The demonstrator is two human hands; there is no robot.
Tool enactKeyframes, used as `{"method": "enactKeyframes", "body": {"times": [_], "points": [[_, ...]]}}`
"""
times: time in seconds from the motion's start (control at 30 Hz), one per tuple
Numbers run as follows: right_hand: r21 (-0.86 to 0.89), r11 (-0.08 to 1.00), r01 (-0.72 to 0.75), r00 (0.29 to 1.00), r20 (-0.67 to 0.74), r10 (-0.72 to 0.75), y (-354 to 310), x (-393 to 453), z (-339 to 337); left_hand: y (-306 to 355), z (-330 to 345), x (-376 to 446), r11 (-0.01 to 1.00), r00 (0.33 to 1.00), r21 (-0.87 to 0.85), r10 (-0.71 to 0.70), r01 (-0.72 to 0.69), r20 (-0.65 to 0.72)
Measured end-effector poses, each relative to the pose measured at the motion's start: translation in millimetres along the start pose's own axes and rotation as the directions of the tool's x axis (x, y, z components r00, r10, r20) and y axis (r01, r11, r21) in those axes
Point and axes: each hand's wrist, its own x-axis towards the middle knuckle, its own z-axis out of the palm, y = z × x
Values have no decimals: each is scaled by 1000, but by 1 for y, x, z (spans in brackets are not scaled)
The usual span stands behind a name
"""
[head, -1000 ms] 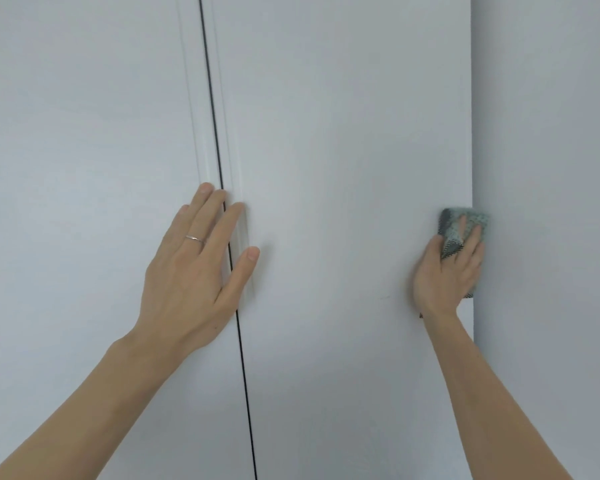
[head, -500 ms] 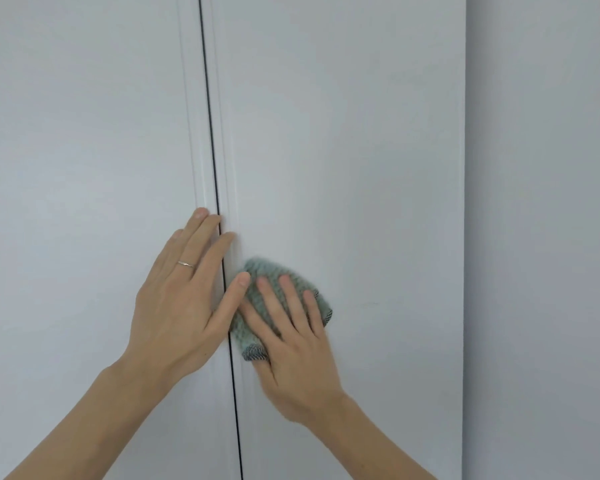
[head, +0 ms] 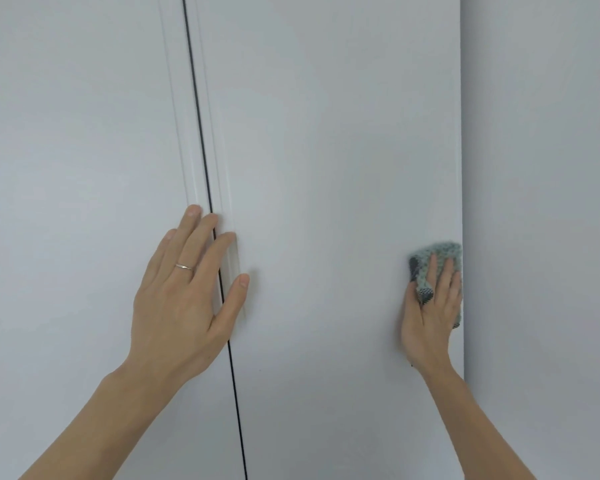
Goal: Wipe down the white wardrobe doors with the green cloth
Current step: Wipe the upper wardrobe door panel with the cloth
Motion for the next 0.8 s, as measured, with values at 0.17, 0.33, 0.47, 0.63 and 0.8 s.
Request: {"method": "enactKeyframes", "body": {"times": [0.17, 0.33, 0.47, 0.63, 0.8], "points": [[154, 967, -205, 967, -122, 224, -58, -17, 24, -4, -2, -6, 1000, 1000, -13, 4, -3, 16], [-108, 942, 317, 948, 29, -316, -103, -89, 72, -2, -5, -13, 1000, 999, -27, -14, 16, 52], [-177, 729, 662, 740, 310, -597, -100, -141, 83, 0, -7, -14, 999, 997, -26, -31, 33, 72], [-207, 527, 824, 561, 425, -710, -57, -117, 61, 0, -5, -16, 999, 997, -25, -32, 34, 65], [-233, 752, 616, 781, 305, -545, 14, -67, 25, 11, 4, -26, 998, 996, -42, -49, 52, 70]]}}
